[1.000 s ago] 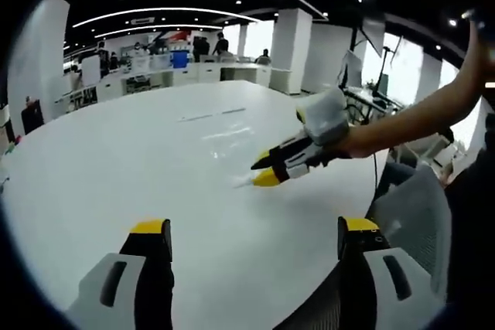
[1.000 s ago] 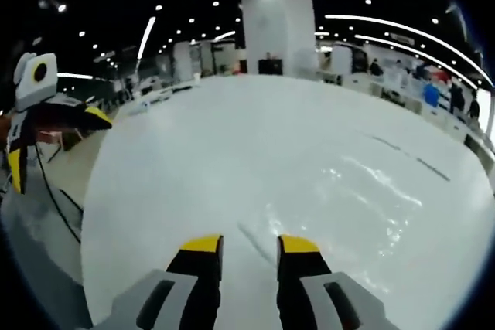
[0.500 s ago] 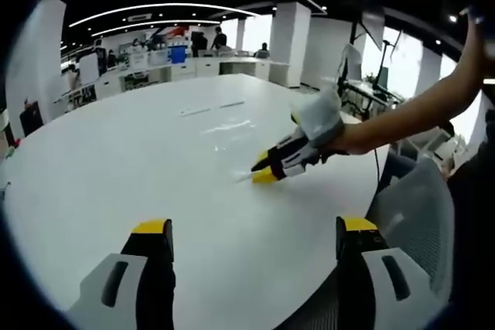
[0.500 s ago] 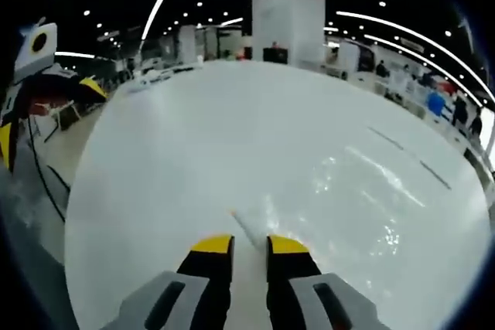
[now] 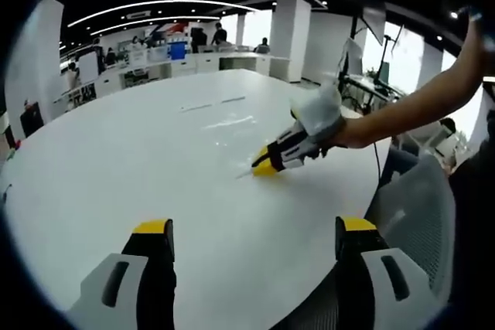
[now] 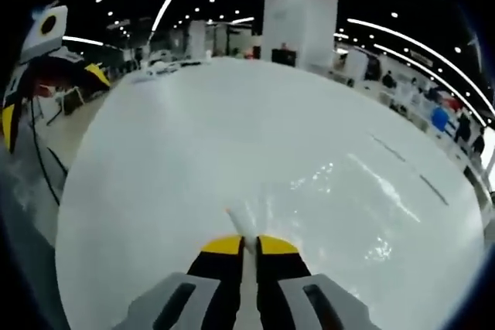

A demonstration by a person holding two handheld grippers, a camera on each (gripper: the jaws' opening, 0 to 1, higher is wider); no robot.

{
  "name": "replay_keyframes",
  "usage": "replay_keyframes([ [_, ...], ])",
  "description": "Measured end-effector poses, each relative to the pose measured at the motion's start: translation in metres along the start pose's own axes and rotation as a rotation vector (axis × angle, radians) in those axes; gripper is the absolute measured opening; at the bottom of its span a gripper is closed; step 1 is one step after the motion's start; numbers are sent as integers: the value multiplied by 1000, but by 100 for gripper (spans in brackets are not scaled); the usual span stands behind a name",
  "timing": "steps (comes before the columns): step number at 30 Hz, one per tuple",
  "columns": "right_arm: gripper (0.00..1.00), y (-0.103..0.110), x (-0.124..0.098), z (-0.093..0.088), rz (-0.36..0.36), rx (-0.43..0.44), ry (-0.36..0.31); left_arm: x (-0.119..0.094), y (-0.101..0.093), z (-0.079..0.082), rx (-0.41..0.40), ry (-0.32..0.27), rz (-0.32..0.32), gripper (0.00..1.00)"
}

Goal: Open the resealable bag by pulling the two sides of the seal apart until the entire bag opening is separated and visibly accessible.

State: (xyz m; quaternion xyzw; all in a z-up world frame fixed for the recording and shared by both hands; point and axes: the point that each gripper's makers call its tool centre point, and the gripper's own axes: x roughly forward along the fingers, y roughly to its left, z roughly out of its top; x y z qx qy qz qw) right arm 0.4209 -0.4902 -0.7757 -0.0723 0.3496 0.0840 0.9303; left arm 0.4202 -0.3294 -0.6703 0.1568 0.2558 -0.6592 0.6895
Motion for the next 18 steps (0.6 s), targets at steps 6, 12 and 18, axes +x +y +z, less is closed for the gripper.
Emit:
replay_keyframes([
  [6,0,4,-7,2,25,-20,2,0,1,1,-4,-7,5,84],
  [12,0,7,-12,6,39,-19,-9,2,-1,-1,3,1,-1,83],
  [18,0,14,-19,9,53,-17,-20,6,-6,-6,21,18,-18,82],
])
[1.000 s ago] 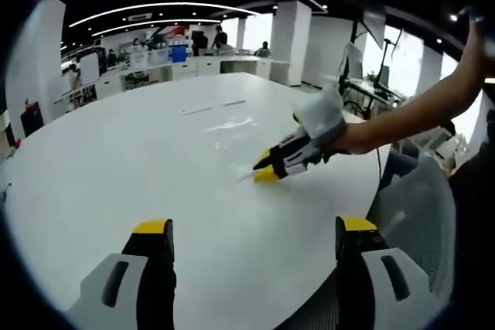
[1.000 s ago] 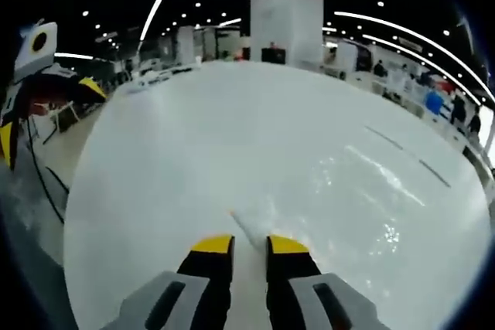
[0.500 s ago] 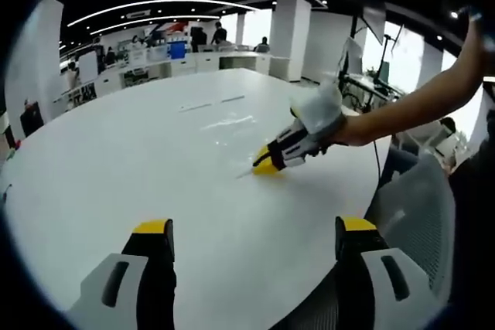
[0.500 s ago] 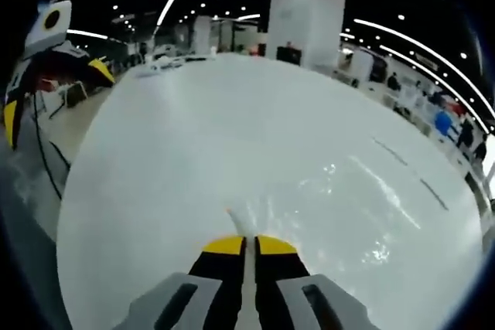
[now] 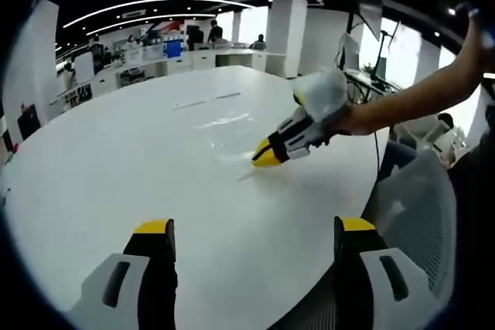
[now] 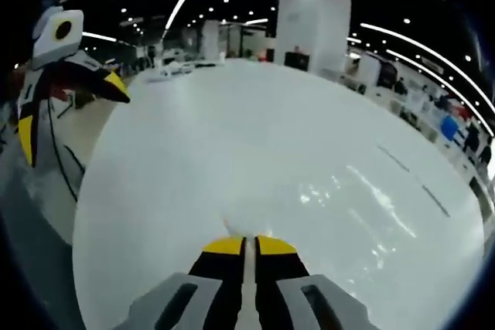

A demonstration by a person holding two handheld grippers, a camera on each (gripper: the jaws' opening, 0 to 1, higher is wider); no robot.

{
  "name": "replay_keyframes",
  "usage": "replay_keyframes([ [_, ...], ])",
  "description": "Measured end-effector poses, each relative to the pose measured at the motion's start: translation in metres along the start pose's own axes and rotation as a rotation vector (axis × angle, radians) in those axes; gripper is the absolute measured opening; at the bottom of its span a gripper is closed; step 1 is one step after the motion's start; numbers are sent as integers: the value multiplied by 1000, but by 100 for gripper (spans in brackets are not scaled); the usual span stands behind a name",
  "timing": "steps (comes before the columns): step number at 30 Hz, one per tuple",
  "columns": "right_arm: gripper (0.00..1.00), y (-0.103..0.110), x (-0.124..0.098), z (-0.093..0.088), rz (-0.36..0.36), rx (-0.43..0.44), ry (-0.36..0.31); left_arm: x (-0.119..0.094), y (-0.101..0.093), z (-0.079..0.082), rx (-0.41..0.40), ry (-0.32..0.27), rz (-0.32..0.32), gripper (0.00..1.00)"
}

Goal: Open the resealable bag by pulling the two sides of the seal apart until the entire bag opening is separated and visibly accessible.

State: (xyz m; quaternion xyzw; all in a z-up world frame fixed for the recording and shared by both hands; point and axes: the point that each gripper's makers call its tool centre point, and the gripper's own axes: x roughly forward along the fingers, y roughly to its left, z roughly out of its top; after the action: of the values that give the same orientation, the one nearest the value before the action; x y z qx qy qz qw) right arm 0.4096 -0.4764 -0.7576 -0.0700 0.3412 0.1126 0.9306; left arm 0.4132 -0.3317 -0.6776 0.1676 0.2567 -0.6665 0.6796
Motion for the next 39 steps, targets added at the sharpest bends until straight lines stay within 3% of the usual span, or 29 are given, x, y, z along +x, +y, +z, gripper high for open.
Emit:
replay_keyframes([
  [18,0,38,-27,1,47,27,-23,9,-17,-3,71,30,-64,72],
  [28,0,61,-35,-5,73,42,-28,14,-24,-1,128,37,-68,67],
  [32,0,68,-37,-6,78,50,-31,17,-28,4,128,7,-86,66],
  [39,0,82,-40,-8,96,71,-36,30,-30,2,158,16,-86,62],
])
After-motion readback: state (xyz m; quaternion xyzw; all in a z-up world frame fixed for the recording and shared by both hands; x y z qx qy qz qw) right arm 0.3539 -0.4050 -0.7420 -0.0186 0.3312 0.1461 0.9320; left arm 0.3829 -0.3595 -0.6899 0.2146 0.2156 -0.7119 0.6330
